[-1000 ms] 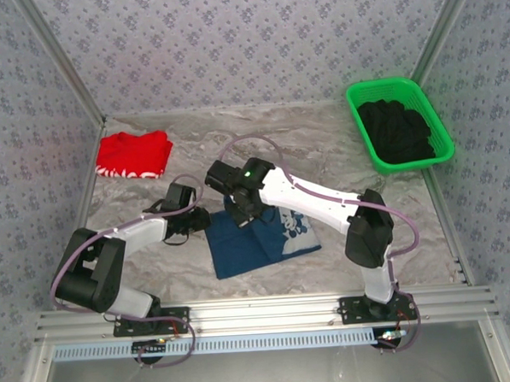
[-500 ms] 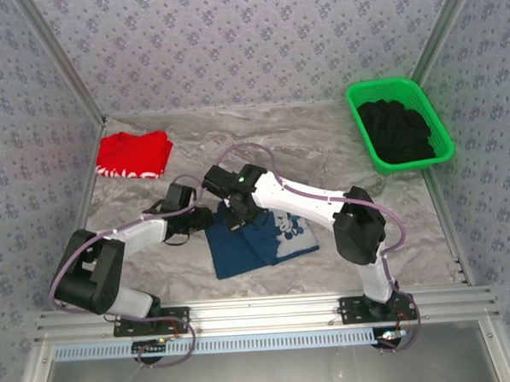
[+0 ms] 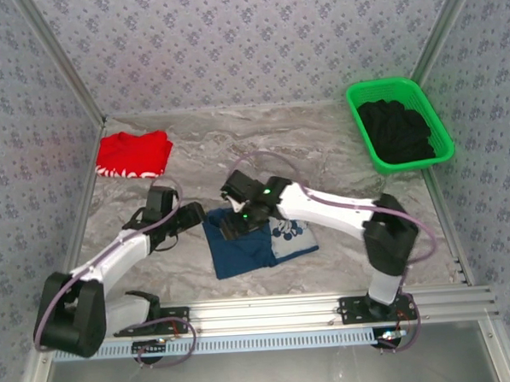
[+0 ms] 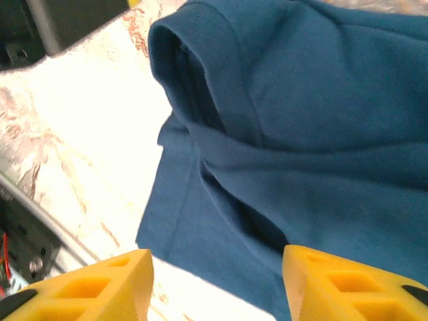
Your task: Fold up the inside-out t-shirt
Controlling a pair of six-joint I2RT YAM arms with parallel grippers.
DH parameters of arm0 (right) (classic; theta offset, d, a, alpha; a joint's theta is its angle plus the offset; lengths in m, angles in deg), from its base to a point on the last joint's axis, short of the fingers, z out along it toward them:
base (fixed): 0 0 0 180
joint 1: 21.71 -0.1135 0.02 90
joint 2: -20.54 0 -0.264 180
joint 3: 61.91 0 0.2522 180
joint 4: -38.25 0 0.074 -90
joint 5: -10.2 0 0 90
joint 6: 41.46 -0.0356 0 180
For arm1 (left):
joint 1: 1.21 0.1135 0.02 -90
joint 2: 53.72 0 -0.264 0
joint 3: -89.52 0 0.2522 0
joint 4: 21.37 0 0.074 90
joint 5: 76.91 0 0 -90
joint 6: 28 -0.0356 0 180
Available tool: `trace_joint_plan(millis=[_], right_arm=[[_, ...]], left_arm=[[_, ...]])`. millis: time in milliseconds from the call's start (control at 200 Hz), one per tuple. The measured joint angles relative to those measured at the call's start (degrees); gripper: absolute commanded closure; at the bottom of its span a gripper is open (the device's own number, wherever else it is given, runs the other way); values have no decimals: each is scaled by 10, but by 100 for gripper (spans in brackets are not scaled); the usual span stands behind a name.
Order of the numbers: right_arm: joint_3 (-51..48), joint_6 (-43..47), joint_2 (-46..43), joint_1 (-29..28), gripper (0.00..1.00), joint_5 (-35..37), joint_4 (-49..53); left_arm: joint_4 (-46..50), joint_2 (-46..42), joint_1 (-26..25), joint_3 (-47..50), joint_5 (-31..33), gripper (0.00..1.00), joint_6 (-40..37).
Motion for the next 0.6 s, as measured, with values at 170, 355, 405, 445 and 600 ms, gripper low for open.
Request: trace_joint_plan(millis=[170, 355, 405, 445, 600], right_arm=[[-98, 9, -94, 73, 27, -1, -56], [-160, 9, -62, 114, 26, -12, -106], [-165, 9, -53, 114, 28, -16, -114], [-170, 9, -48, 113, 31, -20, -122], [-187, 12, -41, 112, 55, -35, -159]], left_arm=[[-9, -18, -19, 0, -51, 29, 19], [-8, 47, -52, -28, -87, 36, 25], [-12, 73, -58, -40, -93, 44, 28], [-15, 91, -60, -49, -98, 50, 24], [-17, 138, -62, -66, -102, 68, 21]])
